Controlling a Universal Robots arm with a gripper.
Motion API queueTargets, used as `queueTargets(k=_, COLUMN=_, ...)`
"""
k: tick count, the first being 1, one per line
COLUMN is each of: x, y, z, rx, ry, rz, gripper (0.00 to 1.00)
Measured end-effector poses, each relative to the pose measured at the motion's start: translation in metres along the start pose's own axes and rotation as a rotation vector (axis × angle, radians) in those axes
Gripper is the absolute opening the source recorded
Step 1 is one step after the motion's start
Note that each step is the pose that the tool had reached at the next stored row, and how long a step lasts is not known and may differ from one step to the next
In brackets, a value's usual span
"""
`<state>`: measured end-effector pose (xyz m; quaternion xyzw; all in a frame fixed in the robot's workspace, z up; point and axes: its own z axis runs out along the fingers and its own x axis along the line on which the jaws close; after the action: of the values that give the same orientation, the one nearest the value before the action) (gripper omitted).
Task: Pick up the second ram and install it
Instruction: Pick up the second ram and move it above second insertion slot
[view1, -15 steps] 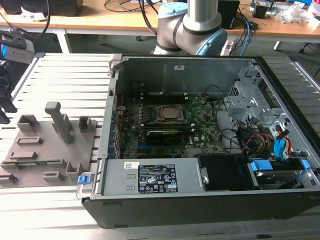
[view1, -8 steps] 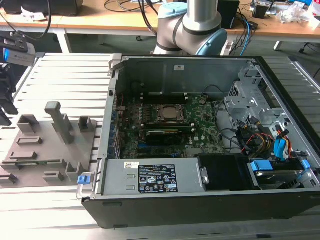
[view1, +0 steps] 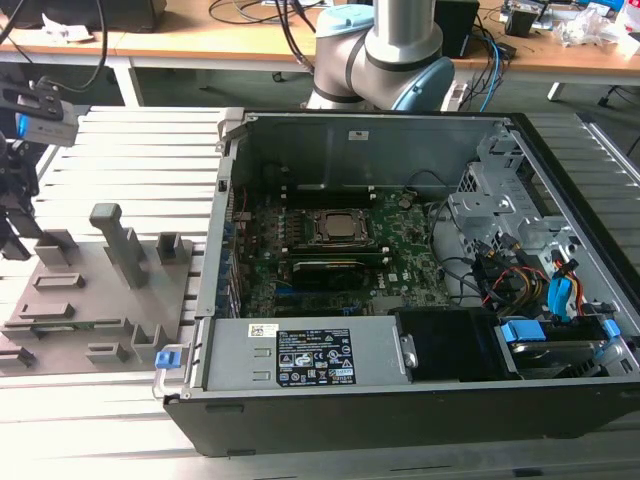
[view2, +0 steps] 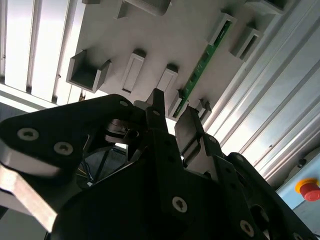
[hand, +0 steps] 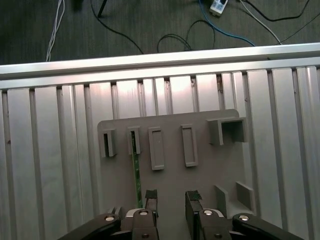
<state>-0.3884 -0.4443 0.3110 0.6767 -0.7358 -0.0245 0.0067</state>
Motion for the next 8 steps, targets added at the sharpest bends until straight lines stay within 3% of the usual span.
queueTargets(k=8, x=0.0001, y=-0.0002, z=0.0047, rx=0.0000, ry=0.0000, rz=0.000, gripper=0.36)
